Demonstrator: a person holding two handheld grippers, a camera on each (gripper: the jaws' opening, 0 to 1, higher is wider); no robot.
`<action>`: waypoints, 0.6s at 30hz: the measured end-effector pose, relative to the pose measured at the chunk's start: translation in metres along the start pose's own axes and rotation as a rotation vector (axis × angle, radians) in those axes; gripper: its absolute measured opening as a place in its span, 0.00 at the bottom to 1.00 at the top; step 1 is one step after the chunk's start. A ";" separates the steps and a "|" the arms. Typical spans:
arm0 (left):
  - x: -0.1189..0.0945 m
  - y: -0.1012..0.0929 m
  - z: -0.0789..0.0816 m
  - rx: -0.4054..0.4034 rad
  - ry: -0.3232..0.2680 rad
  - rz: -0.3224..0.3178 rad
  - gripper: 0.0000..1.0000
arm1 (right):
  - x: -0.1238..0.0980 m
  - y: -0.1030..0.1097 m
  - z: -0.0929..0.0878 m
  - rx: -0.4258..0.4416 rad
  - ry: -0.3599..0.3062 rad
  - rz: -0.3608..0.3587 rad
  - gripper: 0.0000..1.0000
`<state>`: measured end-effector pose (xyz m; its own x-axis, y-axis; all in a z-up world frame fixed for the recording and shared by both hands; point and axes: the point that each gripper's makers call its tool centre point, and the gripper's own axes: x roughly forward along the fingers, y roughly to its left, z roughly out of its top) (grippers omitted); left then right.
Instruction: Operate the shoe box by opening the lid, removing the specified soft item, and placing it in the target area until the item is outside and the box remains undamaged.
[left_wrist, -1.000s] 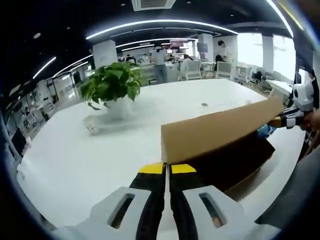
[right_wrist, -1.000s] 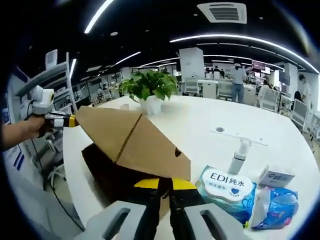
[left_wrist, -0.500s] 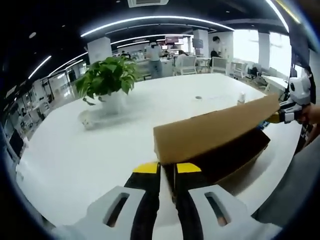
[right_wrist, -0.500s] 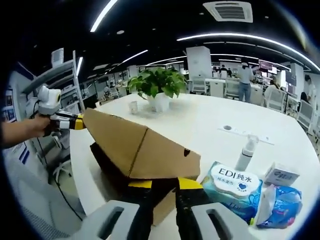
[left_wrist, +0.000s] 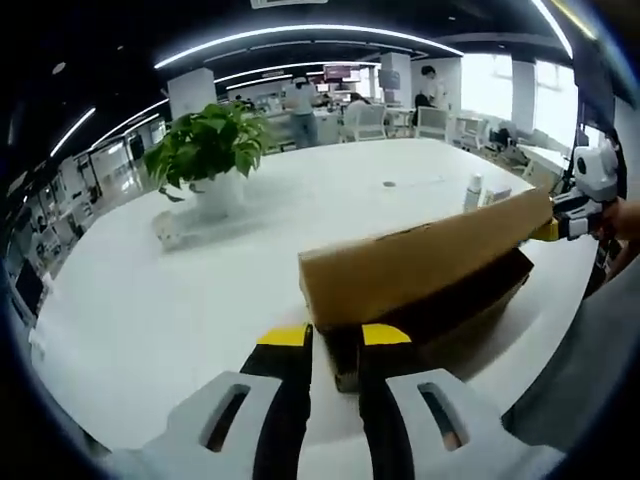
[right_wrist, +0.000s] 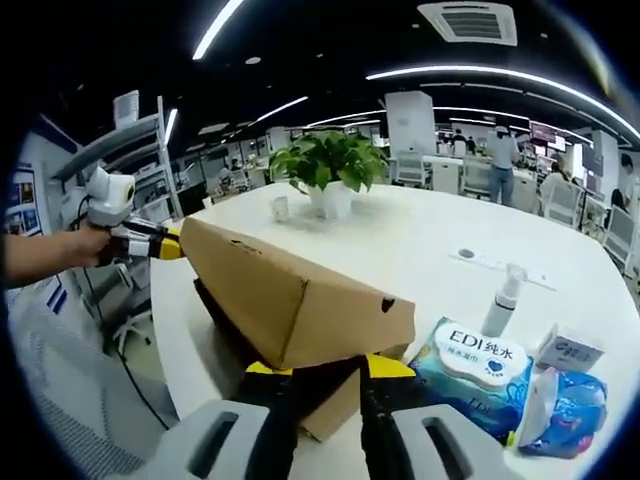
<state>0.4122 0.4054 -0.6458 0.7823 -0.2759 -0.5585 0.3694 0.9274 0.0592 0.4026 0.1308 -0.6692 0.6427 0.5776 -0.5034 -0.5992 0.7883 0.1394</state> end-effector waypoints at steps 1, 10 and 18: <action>0.000 0.000 -0.001 -0.001 0.003 -0.003 0.16 | 0.000 0.001 -0.001 -0.003 0.003 0.006 0.20; 0.000 -0.003 -0.013 -0.005 0.033 -0.026 0.22 | -0.003 0.004 -0.006 -0.028 0.021 0.031 0.23; 0.003 -0.007 -0.027 0.003 0.070 -0.047 0.26 | 0.000 0.009 -0.015 -0.035 0.045 0.044 0.27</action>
<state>0.3986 0.4051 -0.6701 0.7269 -0.3006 -0.6174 0.4065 0.9130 0.0341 0.3897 0.1348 -0.6807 0.5936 0.6008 -0.5354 -0.6434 0.7539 0.1327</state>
